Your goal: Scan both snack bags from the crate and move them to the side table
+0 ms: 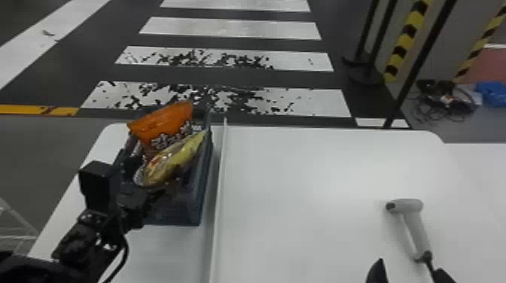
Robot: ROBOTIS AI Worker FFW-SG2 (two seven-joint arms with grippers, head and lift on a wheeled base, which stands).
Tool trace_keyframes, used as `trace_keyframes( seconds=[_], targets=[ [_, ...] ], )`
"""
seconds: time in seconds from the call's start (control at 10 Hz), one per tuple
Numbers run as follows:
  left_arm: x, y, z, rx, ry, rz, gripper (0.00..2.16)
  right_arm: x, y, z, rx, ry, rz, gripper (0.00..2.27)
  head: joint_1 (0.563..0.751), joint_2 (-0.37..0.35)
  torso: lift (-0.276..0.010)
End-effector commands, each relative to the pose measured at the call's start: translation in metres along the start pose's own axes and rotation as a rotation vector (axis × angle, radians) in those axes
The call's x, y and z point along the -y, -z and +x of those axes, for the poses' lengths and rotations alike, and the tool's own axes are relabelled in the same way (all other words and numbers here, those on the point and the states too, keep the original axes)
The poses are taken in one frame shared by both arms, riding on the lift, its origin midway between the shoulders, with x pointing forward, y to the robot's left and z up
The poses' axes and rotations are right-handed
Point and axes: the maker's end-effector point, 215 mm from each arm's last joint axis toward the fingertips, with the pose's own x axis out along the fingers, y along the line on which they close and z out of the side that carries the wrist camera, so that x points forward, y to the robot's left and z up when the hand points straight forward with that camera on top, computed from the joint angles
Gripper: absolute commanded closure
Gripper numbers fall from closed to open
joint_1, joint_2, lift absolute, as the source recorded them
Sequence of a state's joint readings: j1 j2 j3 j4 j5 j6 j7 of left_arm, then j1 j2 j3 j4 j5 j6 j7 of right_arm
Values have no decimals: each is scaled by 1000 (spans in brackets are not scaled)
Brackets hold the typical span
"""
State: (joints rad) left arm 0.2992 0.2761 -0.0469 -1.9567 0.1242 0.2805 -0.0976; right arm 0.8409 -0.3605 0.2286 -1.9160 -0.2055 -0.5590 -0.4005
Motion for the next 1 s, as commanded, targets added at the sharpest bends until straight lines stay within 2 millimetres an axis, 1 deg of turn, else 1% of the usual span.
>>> trace_keyframes(
  seconds=[0.0, 0.1, 0.2, 0.3, 0.5, 0.9],
  targets=[
    [2, 10, 4, -31, 16, -3, 728, 0, 0, 0, -1, 0, 0, 103, 695, -23, -99],
    [2, 20, 3, -72, 13, 12, 1366, 0, 0, 0, 0, 0, 1, 103, 695, -28, -99],
    [1, 26, 4, -97, 6, 15, 1841, 0, 0, 0, 0, 0, 1, 103, 695, -29, -99],
    [-1, 28, 4, -104, -7, 10, 2101, 0, 0, 0, -1, 2, 0, 103, 695, -26, -99],
    [-4, 22, 3, -97, -14, 16, 2135, 0, -1, 0, 3, 1, 3, 103, 695, -20, -99],
    [-12, -31, -7, -1, -42, 36, 2135, -3, -2, 0, 4, -3, 3, 107, 695, -13, -99]
  ],
)
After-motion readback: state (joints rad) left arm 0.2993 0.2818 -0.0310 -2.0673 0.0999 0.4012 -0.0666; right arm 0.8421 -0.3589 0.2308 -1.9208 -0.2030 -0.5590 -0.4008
